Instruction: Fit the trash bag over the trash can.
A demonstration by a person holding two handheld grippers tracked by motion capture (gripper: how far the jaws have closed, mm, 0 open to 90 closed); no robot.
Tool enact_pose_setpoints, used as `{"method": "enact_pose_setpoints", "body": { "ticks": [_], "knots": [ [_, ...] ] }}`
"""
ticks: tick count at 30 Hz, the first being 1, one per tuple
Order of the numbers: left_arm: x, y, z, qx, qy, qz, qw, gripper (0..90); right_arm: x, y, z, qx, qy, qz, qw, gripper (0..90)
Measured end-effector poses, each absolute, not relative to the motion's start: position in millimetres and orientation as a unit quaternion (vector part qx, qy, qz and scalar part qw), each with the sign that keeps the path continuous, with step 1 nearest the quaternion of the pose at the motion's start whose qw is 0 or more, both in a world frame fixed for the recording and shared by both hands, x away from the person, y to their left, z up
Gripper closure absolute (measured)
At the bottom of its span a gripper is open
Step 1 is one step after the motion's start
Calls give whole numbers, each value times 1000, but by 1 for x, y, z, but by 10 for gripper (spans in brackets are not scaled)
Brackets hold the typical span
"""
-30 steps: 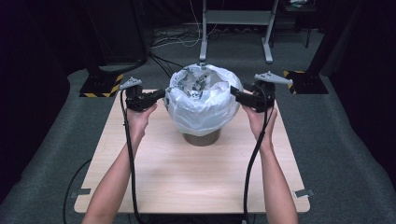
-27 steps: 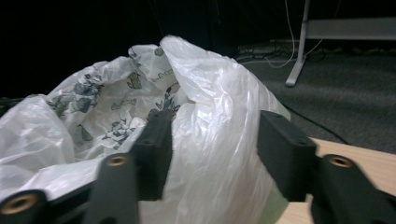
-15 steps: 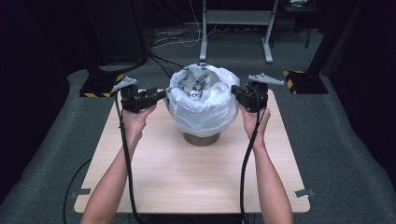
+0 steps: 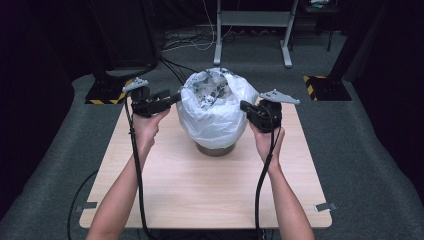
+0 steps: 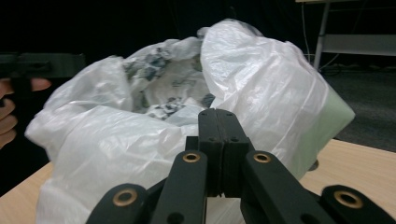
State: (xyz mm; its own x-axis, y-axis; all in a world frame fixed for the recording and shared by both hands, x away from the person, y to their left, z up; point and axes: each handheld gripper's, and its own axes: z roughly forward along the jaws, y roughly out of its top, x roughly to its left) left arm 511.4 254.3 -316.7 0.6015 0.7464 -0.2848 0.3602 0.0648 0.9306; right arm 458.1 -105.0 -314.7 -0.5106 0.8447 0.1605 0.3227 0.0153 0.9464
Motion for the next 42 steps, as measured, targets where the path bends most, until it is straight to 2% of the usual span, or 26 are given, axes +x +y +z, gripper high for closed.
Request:
{"method": "enact_pose_setpoints", "body": {
  "ticks": [4, 7, 11, 13, 14, 16, 18, 19, 20, 22, 23, 24, 30, 42],
  "knots": [
    [515, 248, -311, 668, 420, 162, 593, 352, 453, -95, -313, 419, 684, 544, 244, 871],
    [519, 242, -310, 675, 424, 155, 583, 314, 451, -98, -305, 418, 676, 547, 263, 652],
    [525, 235, -310, 687, 433, 143, 566, 232, 460, -99, -289, 424, 674, 521, 306, 428],
    [525, 232, -311, 692, 430, 144, 561, 218, 470, -94, -282, 430, 678, 494, 332, 363],
    [525, 231, -312, 693, 430, 143, 560, 232, 478, -92, -280, 435, 687, 483, 327, 327],
    [525, 230, -312, 696, 429, 147, 557, 295, 492, -88, -280, 442, 695, 464, 326, 360],
    [521, 229, -313, 703, 416, 165, 553, 467, 502, -87, -284, 448, 699, 452, 326, 496],
    [519, 231, -314, 703, 409, 169, 557, 546, 505, -89, -287, 450, 699, 455, 320, 523],
    [518, 232, -315, 704, 401, 170, 561, 655, 506, -91, -290, 455, 695, 459, 315, 588],
    [517, 233, -316, 702, 398, 170, 566, 742, 506, -96, -295, 458, 685, 471, 314, 665],
    [515, 236, -315, 698, 392, 182, 570, 833, 505, -99, -297, 459, 681, 478, 311, 711],
    [514, 237, -316, 696, 390, 181, 575, 872, 504, -102, -298, 461, 676, 485, 310, 738],
    [515, 242, -328, 691, 387, 172, 586, 900, 502, -118, -305, 473, 653, 515, 291, 830],
    [513, 244, -338, 703, 374, 171, 579, 900, 508, -128, -324, 487, 649, 515, 274, 856]
  ]
}}
